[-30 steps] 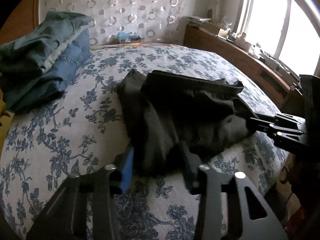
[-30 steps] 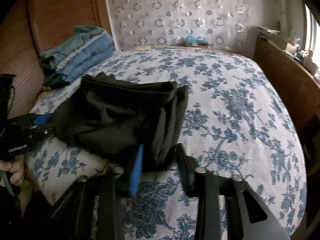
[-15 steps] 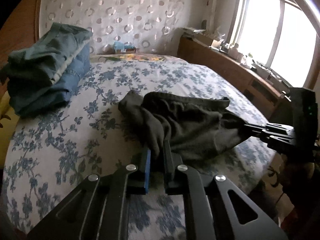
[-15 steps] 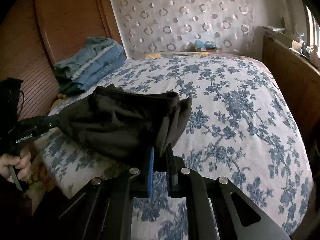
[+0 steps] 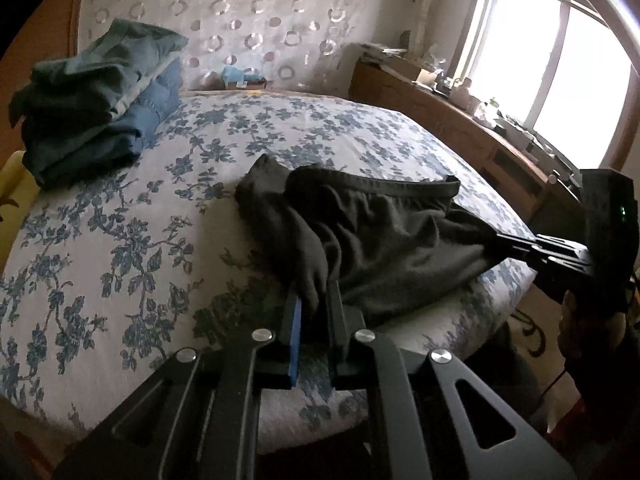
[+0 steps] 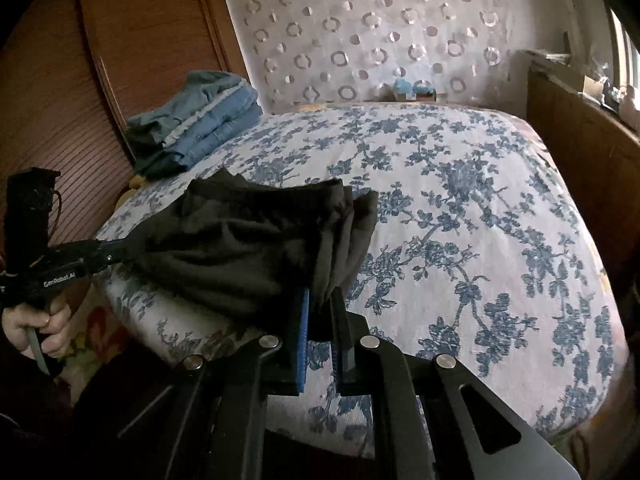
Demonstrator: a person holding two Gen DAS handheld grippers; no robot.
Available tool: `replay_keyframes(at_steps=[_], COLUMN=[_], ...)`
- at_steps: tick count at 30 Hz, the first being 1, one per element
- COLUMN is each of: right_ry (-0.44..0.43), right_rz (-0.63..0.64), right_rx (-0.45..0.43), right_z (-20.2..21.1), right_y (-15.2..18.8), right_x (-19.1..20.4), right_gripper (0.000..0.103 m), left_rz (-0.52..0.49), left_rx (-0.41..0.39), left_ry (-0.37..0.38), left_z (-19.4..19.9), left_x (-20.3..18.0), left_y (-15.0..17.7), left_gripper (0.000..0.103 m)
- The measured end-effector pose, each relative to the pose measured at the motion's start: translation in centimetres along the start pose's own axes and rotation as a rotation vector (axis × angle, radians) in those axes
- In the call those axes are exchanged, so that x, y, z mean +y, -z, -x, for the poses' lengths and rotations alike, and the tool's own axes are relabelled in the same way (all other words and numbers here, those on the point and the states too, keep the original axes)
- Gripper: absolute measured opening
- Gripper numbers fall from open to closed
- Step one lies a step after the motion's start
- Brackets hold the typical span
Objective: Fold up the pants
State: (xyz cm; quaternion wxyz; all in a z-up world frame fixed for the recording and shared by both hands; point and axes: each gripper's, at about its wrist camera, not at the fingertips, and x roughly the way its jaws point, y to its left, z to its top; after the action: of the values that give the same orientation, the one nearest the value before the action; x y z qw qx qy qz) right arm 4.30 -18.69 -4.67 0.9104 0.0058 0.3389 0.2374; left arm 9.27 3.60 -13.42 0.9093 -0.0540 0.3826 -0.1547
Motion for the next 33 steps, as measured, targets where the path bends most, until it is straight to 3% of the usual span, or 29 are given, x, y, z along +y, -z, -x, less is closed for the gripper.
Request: replay_keyframes(at_steps=[8, 17, 19, 21, 23, 28, 33], right_ry=[0.009, 0.029, 0.035, 0.031, 0.041, 0.041, 0.064], right_rz=[0.010, 0.027, 0.030, 0.039, 0.048, 0.075, 0.079], right_rx=[0.004, -0.036, -0.053, -0.066, -0.062, -0.048, -0.013], right_z=[0.6, 2.0, 2.4, 2.6, 2.3, 0.3, -2.2], right_y=[0.6, 0.5, 0.3, -0.1, -0.5, -1.7, -3.0], right_x=[0.4, 1.0, 1.0, 0.9, 0.8, 0.7, -0.2], right_gripper=[0.009, 0.010, 0.011, 0.012, 0.016, 0.025, 0.027], left_rz=[0.001, -0.031, -0.055, -0.063, -0.073, -0.103, -0.079], left_rx=[0.019, -0.020, -0.030, -0.031, -0.032, 0.013, 0.044], left_ry=[0.009, -0.029, -0.032, -0.027, -0.020, -0.033, -0.046], left_z=[0.6, 2.3, 2.4, 2.1, 1.6, -1.6, -3.8], left_x=[-0.8, -1.9, -2.2, -2.3, -2.5, -2.4, -1.3], left_y=[0.4, -0.6, -1.1, -1.5, -2.0, -3.1, -4.1], left_gripper=[0.011, 0.014, 0.019, 0.037, 0.045, 0.046, 0.046])
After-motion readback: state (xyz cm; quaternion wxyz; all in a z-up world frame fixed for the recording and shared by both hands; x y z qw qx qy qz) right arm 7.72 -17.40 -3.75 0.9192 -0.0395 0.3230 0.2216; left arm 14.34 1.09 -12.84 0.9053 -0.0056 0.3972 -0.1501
